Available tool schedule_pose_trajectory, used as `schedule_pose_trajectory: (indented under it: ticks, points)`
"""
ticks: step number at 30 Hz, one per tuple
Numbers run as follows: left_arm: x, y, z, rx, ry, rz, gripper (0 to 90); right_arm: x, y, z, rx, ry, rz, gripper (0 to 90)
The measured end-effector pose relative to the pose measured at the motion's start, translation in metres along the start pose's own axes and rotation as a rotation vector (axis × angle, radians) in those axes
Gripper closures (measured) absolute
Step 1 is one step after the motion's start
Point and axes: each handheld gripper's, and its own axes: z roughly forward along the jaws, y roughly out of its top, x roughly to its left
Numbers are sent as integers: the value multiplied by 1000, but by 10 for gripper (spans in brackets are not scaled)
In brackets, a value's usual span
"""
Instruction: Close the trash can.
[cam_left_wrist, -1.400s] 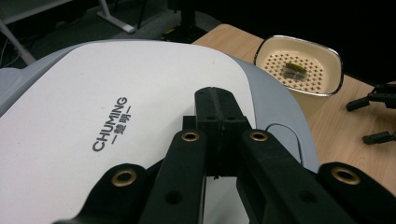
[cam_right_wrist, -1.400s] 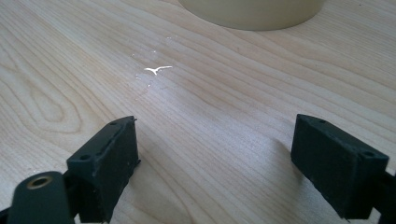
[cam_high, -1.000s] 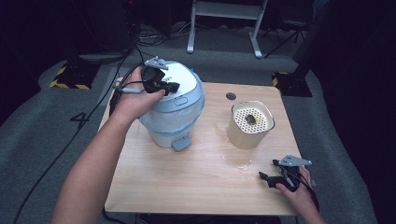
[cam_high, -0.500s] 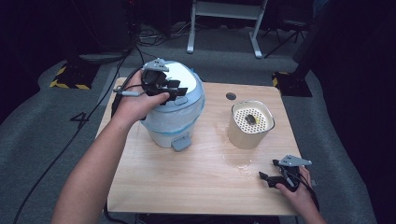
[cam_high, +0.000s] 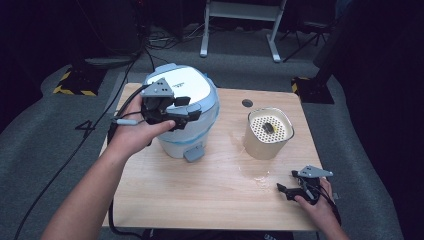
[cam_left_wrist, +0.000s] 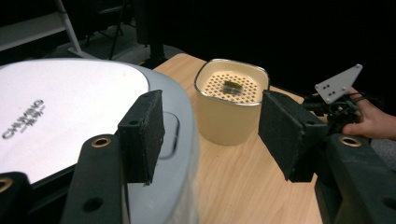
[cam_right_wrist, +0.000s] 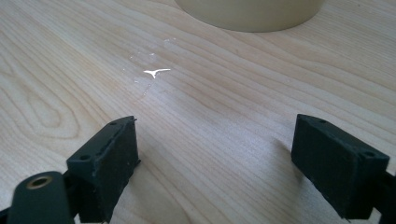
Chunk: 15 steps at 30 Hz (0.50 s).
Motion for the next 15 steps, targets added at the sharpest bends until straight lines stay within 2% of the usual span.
schedule_pose_trajectory:
  ticks: [7, 8, 15]
  points:
    - [-15, -18, -11, 1, -11, 11, 408, 1, 3, 3, 1, -6, 7, 148]
    - [-19, -25, -14, 0, -15, 10, 408, 0, 4, 4, 2, -7, 5, 148]
    - [-26, -51, -16, 16, -13, 7, 408, 1, 6, 6, 1, -5, 8, 148]
